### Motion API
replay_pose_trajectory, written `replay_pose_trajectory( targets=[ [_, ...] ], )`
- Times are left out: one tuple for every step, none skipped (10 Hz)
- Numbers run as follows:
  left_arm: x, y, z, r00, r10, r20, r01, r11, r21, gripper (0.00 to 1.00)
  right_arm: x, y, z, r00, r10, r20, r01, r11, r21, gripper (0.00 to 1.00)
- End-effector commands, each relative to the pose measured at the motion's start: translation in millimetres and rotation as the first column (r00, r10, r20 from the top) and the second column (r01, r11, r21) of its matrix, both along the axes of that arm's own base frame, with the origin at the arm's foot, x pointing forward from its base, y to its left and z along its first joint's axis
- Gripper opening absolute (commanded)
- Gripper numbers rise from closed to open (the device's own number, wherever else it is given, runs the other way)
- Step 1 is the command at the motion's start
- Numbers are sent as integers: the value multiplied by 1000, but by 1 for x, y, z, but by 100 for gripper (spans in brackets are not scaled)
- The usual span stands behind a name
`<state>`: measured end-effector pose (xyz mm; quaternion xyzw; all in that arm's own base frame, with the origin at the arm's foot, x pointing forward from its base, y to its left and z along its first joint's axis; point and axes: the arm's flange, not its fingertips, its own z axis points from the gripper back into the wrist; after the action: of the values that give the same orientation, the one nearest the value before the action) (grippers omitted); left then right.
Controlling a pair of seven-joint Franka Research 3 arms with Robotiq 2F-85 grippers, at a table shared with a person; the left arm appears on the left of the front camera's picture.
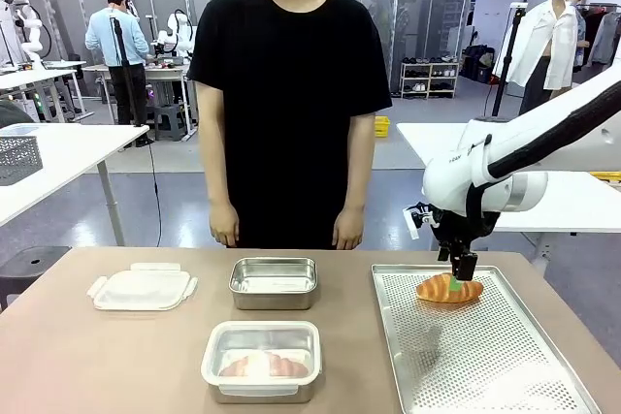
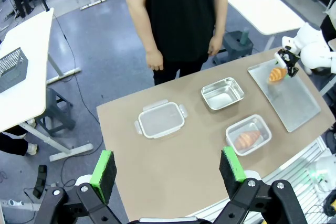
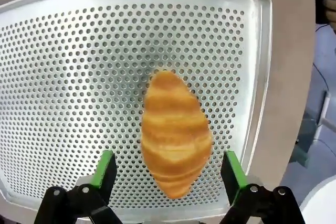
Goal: Place the bread into the airtight container.
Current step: Pick up a Butter Roll and place it into an empty Airtight Container.
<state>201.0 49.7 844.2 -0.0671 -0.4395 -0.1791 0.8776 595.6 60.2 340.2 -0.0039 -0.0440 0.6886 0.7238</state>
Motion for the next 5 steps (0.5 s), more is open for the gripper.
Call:
replay_pose_trajectory(
  targets=[
    [-1, 0, 1, 1000, -4, 1, 4, 1000, 0, 100, 16, 3, -11, 998, -52, -45, 50, 998, -39, 100],
    [-1, 0, 1, 1000, -4, 1, 4, 1000, 0, 100, 18, 3, -18, 997, -52, -58, 51, 998, -32, 100],
    [-1, 0, 1, 1000, -4, 1, 4, 1000, 0, 100, 19, 3, -25, 997, -52, -50, 50, 998, -44, 100],
    [-1, 0, 1, 1000, -4, 1, 4, 1000, 0, 100, 21, 4, -32, 997, -41, -58, 38, 998, -51, 100],
    [-1, 0, 1, 1000, -4, 1, 4, 1000, 0, 100, 24, 3, -41, 997, -53, -61, 49, 997, -65, 100]
  ],
)
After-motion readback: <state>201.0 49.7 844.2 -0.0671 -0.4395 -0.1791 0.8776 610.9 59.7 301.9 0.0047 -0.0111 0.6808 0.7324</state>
